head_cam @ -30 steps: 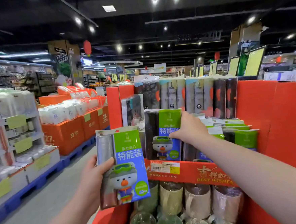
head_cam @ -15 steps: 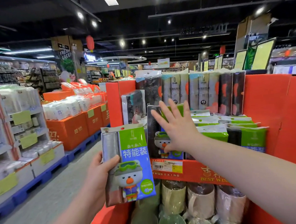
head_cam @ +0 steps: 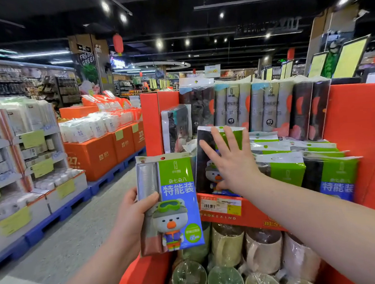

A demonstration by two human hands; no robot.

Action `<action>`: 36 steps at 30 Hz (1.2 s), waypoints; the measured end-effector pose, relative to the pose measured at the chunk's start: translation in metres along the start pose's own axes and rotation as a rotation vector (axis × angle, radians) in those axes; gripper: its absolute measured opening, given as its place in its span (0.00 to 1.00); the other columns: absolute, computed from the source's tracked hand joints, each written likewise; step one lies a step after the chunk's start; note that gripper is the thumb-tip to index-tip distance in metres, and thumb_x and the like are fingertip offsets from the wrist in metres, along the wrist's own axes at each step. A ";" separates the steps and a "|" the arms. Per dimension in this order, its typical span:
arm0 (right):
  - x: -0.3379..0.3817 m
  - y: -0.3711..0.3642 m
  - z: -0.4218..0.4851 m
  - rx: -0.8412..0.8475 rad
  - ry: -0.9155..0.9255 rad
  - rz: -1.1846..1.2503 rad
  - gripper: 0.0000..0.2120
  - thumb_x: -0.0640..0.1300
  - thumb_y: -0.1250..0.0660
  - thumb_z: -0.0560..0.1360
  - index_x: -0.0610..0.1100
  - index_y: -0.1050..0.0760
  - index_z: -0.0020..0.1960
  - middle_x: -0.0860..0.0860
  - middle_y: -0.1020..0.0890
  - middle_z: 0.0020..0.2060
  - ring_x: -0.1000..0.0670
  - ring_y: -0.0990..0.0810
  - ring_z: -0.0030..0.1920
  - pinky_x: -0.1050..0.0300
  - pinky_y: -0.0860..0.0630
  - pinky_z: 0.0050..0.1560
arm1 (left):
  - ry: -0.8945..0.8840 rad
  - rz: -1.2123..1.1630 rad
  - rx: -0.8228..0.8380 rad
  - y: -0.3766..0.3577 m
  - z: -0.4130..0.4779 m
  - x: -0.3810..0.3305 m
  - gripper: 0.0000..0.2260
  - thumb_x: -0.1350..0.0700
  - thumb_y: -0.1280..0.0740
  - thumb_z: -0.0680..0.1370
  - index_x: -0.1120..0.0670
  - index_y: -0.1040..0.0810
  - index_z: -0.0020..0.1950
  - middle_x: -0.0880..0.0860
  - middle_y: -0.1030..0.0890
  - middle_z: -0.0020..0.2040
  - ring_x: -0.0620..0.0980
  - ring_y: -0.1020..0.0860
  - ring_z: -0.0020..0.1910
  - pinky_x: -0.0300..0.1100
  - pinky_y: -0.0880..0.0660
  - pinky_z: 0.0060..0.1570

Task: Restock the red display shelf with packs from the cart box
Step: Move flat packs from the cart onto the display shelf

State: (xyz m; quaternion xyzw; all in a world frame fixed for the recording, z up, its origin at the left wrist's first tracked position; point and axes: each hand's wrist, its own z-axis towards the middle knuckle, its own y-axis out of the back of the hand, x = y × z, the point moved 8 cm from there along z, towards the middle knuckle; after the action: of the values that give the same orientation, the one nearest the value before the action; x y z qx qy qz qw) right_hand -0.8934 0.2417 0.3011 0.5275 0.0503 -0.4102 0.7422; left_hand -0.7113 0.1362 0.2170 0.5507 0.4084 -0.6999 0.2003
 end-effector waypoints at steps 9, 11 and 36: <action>-0.026 0.034 0.011 -0.134 0.033 0.215 0.38 0.57 0.33 0.73 0.49 0.46 0.77 0.47 0.33 0.70 0.41 0.31 0.66 0.44 0.37 0.66 | -0.004 -0.021 0.052 -0.005 -0.002 -0.006 0.14 0.65 0.35 0.76 0.61 0.26 0.61 0.64 0.17 0.50 0.62 0.18 0.45 0.49 0.19 0.36; -0.031 0.023 0.016 -0.021 0.050 0.256 0.35 0.53 0.37 0.78 0.48 0.51 0.78 0.50 0.39 0.75 0.44 0.35 0.71 0.48 0.36 0.68 | 0.002 -0.037 0.067 -0.011 0.001 -0.006 0.14 0.65 0.35 0.75 0.61 0.26 0.61 0.64 0.17 0.51 0.63 0.19 0.47 0.54 0.20 0.41; -0.084 0.081 -0.030 0.387 0.044 0.819 0.34 0.51 0.26 0.70 0.50 0.34 0.72 0.54 0.26 0.65 0.53 0.28 0.65 0.60 0.33 0.65 | 0.031 -0.077 0.408 -0.148 -0.021 -0.014 0.15 0.68 0.37 0.76 0.61 0.26 0.62 0.61 0.17 0.47 0.56 0.18 0.37 0.47 0.20 0.35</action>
State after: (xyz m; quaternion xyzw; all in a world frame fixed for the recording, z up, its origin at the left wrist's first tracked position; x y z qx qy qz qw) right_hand -0.8843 0.3220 0.3904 0.6415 -0.2241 -0.0734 0.7299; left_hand -0.8016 0.2374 0.2810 0.5746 0.2822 -0.7665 0.0514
